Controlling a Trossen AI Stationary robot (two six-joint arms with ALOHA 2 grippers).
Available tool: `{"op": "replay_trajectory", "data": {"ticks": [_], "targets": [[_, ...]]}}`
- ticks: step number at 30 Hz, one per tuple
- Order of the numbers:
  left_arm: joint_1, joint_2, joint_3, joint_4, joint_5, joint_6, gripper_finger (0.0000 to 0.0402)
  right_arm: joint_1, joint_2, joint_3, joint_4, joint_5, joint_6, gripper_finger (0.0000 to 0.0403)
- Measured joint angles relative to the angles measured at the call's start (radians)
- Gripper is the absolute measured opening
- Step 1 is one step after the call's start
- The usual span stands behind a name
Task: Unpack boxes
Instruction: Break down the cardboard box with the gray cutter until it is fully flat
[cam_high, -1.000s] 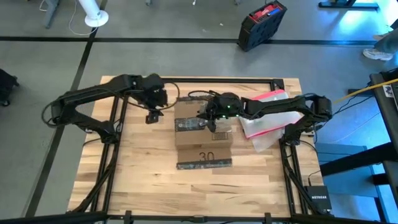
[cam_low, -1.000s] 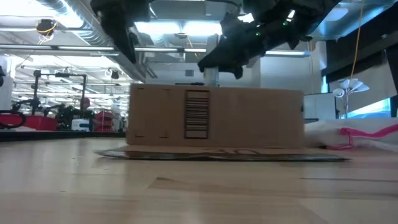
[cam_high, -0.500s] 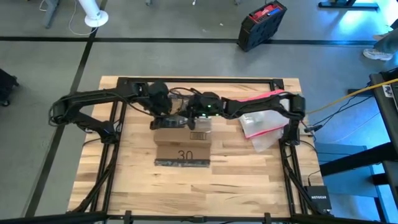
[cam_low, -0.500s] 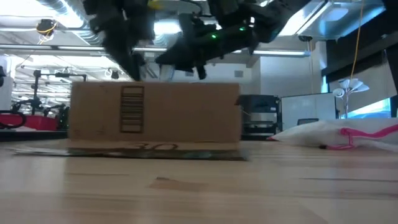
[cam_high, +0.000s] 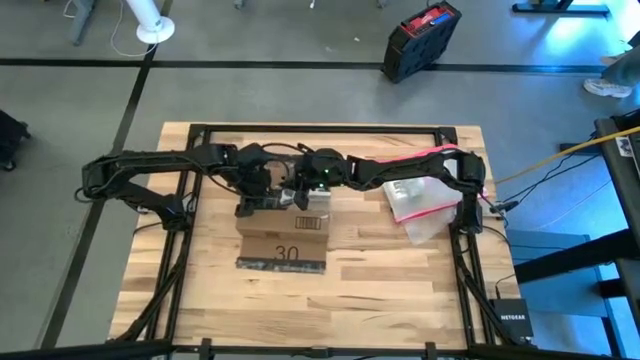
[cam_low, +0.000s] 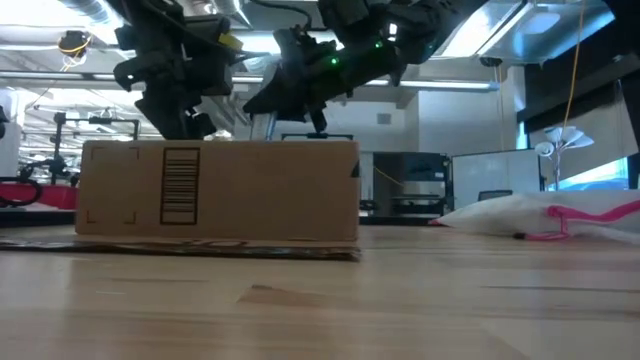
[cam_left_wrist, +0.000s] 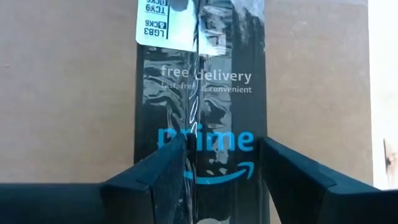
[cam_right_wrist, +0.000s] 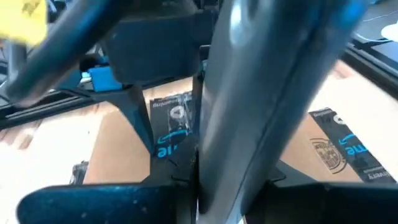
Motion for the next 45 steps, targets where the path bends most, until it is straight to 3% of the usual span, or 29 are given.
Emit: {"op": "replay_trajectory", "data": {"ticks": [7, 15, 34, 45], "targets": [[0.0, 0.001, -0.021, 0.03, -0.001, -0.002, 0.0201, 0.024, -0.029, 0.0, -0.067, -0.004, -0.043, 0.0072], [0.0, -0.001, -0.023, 0.041, -0.007, -0.006, 0.0201, 0.033, -0.028, 0.033, -0.016, -0.031, -0.017, 0.0072], [0.004, -0.003, -0.025, 0.044, -0.002, 0.003, 0.0201, 0.027, 0.015, 0.034, 0.028, 0.021, -0.018, 0.0072], [0.006, -0.002, -0.025, 0.044, 0.001, 0.022, 0.0201, 0.03, 0.015, 0.033, -0.027, 0.004, -0.017, 0.0072]]}}
